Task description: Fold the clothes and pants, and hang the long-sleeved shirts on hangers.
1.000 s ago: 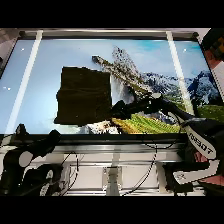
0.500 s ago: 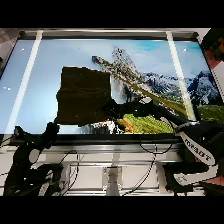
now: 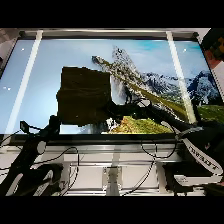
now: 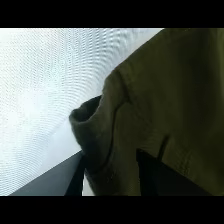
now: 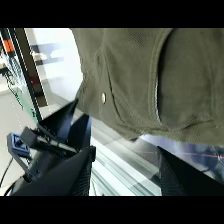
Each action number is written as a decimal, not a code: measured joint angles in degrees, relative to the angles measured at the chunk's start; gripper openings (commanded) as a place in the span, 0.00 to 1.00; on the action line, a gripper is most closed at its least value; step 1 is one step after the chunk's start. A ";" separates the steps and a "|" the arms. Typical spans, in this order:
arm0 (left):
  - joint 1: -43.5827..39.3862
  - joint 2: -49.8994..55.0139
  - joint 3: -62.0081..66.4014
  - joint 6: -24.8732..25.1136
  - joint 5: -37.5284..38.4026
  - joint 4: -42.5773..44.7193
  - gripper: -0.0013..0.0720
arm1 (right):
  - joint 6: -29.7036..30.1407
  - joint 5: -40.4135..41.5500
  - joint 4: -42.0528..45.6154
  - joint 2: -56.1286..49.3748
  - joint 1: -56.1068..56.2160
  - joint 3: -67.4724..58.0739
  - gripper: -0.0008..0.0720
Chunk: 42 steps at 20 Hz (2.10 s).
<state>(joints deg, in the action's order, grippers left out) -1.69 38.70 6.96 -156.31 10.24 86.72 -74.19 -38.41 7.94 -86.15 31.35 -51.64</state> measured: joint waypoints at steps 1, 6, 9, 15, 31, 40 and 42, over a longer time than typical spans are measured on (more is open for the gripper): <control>0.00 0.52 0.00 -0.09 -0.83 0.00 0.48 | -0.15 0.11 0.24 0.17 0.33 0.04 0.62; -0.04 2.12 0.00 -0.17 -3.08 0.00 0.44 | -1.16 0.04 0.74 0.66 1.18 0.09 0.62; -0.04 2.40 0.00 -0.17 -3.85 0.02 0.04 | -2.56 -0.28 0.87 0.72 1.29 0.11 0.54; -0.52 1.99 1.60 -0.17 -10.21 1.01 0.03 | -11.93 2.58 7.56 1.27 1.33 0.59 0.47; -14.29 -0.09 6.25 2.69 -6.19 7.96 0.03 | -19.52 15.34 2.25 7.91 3.13 13.64 0.49; -14.99 -4.61 6.27 5.27 -5.66 8.02 0.03 | -19.61 20.15 -1.53 2.89 3.52 11.26 0.62; -14.99 -5.38 6.25 5.44 -5.46 8.02 0.03 | -19.61 20.48 -1.60 1.29 3.52 9.77 0.49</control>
<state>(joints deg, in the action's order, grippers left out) -16.69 33.32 13.21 -150.87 4.78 94.74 -93.80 -17.93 6.35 -84.86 34.87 -41.87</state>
